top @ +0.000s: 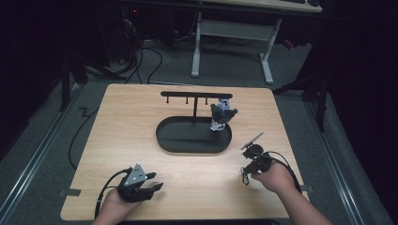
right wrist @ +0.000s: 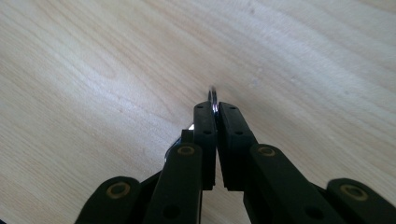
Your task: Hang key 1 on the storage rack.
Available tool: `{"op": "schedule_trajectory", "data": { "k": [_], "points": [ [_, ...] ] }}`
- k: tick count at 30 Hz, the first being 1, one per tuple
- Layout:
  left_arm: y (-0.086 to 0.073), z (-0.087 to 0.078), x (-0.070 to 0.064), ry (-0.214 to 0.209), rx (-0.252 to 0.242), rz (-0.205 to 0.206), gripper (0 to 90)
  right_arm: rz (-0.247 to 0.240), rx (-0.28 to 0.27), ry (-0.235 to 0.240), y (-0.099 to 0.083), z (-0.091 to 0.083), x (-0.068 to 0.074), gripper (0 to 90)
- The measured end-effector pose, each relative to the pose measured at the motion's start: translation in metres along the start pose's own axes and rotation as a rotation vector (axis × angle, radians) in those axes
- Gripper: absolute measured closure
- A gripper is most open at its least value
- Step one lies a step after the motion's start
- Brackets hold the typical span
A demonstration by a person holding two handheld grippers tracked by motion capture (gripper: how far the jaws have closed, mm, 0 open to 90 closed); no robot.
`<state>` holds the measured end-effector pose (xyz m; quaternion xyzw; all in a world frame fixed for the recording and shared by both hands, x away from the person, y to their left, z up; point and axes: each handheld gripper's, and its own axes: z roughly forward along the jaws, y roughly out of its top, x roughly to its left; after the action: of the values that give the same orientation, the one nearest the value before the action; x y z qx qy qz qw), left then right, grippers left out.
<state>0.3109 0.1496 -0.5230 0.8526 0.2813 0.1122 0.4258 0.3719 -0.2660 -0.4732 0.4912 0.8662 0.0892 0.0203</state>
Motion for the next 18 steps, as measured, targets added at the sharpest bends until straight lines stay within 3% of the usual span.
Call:
{"op": "schedule_trajectory", "data": {
  "k": [7, 18],
  "points": [
    [0.000, 0.000, 0.000, -0.001, 0.000, 0.001, 50.9, -0.026, 0.002, 0.011, -0.001, 0.001, 0.003, 89.1],
    [0.000, 0.002, -0.002, -0.001, 0.006, 0.009, 50.9, -0.042, -0.045, 0.014, -0.010, -0.024, 0.003, 89.2]
  ]
}}
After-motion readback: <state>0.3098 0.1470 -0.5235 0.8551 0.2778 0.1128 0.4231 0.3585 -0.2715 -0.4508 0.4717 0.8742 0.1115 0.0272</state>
